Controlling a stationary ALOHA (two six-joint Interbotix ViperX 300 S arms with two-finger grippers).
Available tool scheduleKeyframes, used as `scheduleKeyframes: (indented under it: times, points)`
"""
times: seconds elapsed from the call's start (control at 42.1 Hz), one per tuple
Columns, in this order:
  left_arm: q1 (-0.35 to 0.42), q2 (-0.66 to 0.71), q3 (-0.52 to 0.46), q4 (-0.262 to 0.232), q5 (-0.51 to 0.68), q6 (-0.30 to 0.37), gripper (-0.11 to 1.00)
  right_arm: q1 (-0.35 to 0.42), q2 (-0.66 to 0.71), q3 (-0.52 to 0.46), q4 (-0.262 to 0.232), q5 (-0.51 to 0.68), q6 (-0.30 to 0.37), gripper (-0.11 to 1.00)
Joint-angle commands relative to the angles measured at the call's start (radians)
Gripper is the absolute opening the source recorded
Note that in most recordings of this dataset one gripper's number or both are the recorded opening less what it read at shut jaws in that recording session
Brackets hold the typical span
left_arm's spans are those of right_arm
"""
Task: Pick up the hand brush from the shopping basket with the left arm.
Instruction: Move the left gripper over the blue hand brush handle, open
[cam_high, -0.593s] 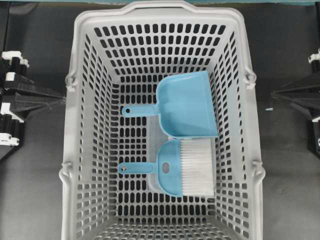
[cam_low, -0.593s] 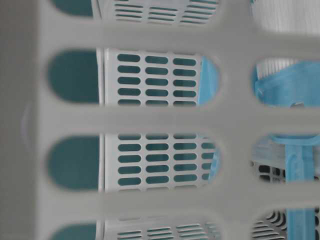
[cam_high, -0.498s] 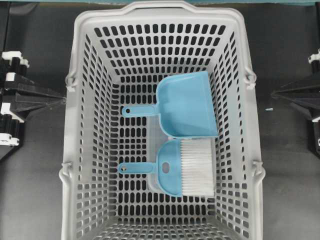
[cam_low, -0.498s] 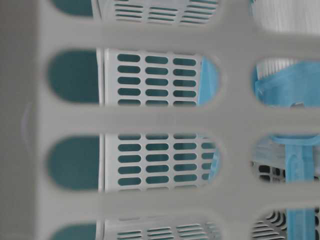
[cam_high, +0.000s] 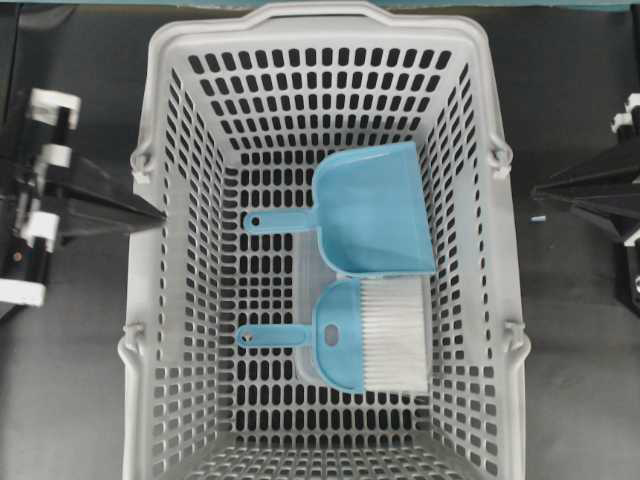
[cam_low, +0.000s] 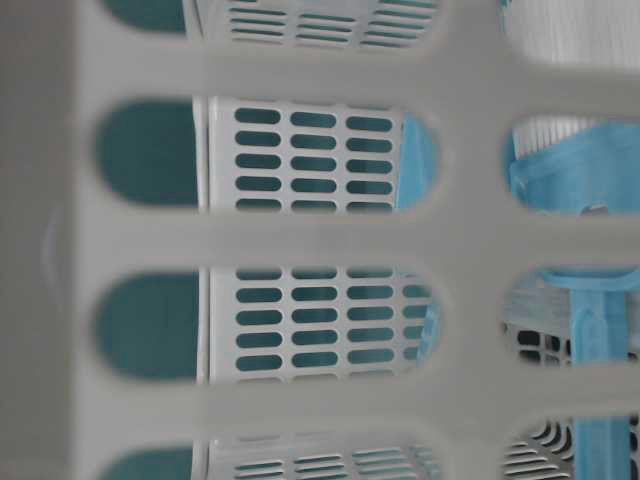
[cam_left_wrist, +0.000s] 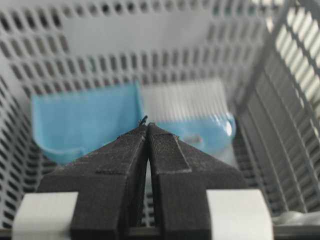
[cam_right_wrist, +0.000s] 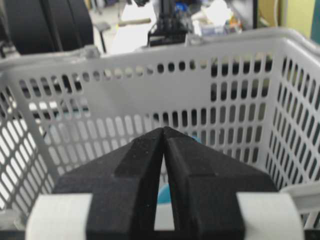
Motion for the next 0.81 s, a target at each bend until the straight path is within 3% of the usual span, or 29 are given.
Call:
scheduleKeyframes:
  times: [0.0,0.309,0.404,0.57,0.641,0.783]
  points:
    - [-0.023,0.078,-0.103,0.005,0.072,-0.003,0.00,0.006,0.009,-0.025,0.003,0.009,0.002,0.00]
    - [-0.040,0.273,-0.233,0.005,0.218,-0.049,0.00,0.012,0.009,-0.025,0.003,0.009,0.002,0.03]
    - [-0.043,0.321,-0.275,0.005,0.268,-0.083,0.00,0.012,0.008,-0.025,0.003,0.009,0.002,0.16]
    - [-0.052,0.383,-0.308,0.005,0.321,-0.141,0.01,0.012,0.011,-0.023,0.003,0.009,0.002,0.52]
    - [-0.060,0.402,-0.313,0.005,0.321,-0.150,0.10,0.012,0.011,-0.021,0.003,0.009,0.002,0.63]
    - [-0.081,0.448,-0.325,0.005,0.327,-0.153,0.50,0.012,0.011,-0.018,0.003,0.008,0.002,0.71]
